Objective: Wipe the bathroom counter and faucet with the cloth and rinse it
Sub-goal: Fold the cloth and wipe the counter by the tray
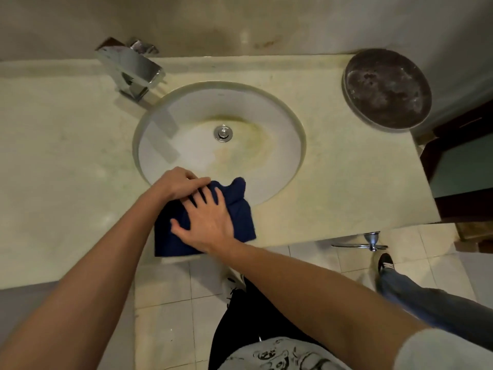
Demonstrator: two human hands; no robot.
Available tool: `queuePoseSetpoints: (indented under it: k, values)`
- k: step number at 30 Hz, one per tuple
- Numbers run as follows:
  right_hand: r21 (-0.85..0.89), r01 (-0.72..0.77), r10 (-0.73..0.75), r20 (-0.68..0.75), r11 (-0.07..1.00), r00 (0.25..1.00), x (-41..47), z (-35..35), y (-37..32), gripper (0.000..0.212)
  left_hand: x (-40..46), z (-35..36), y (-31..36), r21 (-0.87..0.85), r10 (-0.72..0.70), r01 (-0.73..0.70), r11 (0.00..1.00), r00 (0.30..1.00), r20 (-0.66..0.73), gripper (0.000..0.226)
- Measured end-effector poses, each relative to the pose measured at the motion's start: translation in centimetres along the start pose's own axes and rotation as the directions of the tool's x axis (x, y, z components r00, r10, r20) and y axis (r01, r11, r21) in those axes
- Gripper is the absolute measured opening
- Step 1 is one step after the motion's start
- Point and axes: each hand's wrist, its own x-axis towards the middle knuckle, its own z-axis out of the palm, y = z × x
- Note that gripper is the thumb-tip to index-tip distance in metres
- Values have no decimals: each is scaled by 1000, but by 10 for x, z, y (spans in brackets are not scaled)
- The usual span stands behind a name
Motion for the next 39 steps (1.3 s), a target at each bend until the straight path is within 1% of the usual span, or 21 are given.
queuePoseSetpoints:
  k: [2,5,6,7,8,9,10,11,13,15,17,19,21,24,27,29,32,34,35,37,39]
  values:
    - [21,48,-47,-25,999,999,18,3,-13,64,3,-10,-19,59,37,-28,998,988,-151,43]
    - [52,93,-88,-90,994,992,29,10,-16,63,0,-12,-34,112,74,-37,993,936,-345,48]
    - [80,97,-88,-110,992,990,29,11,-15,64,-5,-8,-37,124,77,-22,992,890,-450,47]
    - [107,96,-82,-127,990,988,27,12,-14,68,-13,-2,-39,111,69,-6,994,818,-570,45]
    - [124,90,-73,-138,988,988,25,13,-13,73,-23,4,-39,61,34,10,998,735,-677,43]
    - [136,83,-63,-146,987,987,24,12,-12,76,-36,10,-38,-18,-39,37,999,673,-738,43]
    - [148,78,-55,-153,986,987,24,12,-12,76,-46,16,-39,-106,-127,72,992,648,-751,45]
    - [160,73,-47,-157,984,986,24,12,-12,75,-54,23,-42,-185,-220,124,975,663,-716,48]
    - [183,66,-38,-150,981,988,23,11,-11,72,-62,36,-54,-276,-366,247,929,730,-578,55]
    - [218,92,-63,-135,972,989,21,10,-11,74,-62,34,-61,-363,-468,326,873,769,-436,60]
    - [286,125,-90,-134,950,987,20,7,-9,75,-60,24,-60,-498,-532,344,796,790,-306,56]
    - [410,127,-86,-117,903,989,19,-2,-7,75,-62,18,-54,-578,-524,309,755,814,-250,39]
    - [536,87,-69,-55,840,996,20,-11,-5,78,-68,19,-49,-557,-455,244,794,846,-278,26]
    - [647,24,-76,53,762,996,19,-23,5,82,-84,26,-41,-476,-269,67,877,889,-370,19]
    - [721,4,-59,51,692,997,11,-39,26,83,-99,25,-26,-367,-40,-147,918,889,-456,12]
    - [756,0,-34,30,654,999,2,-56,45,92,-110,18,-13,-282,107,-259,924,882,-459,7]
    - [794,4,-47,31,608,998,-10,-93,77,113,-124,4,13,-180,295,-389,903,869,-396,10]
    - [819,-25,-82,88,574,993,-16,-126,98,124,-134,-5,38,-152,394,-459,875,859,-327,12]
    - [823,-51,-94,127,566,987,-21,-144,108,125,-139,-8,52,-148,432,-486,861,854,-291,12]
    - [833,-89,-130,190,547,973,-31,-175,132,118,-148,-11,81,-158,496,-530,833,842,-212,9]
    - [855,-122,-189,247,504,950,-45,-203,151,96,-155,-11,107,-200,553,-566,800,824,-122,13]
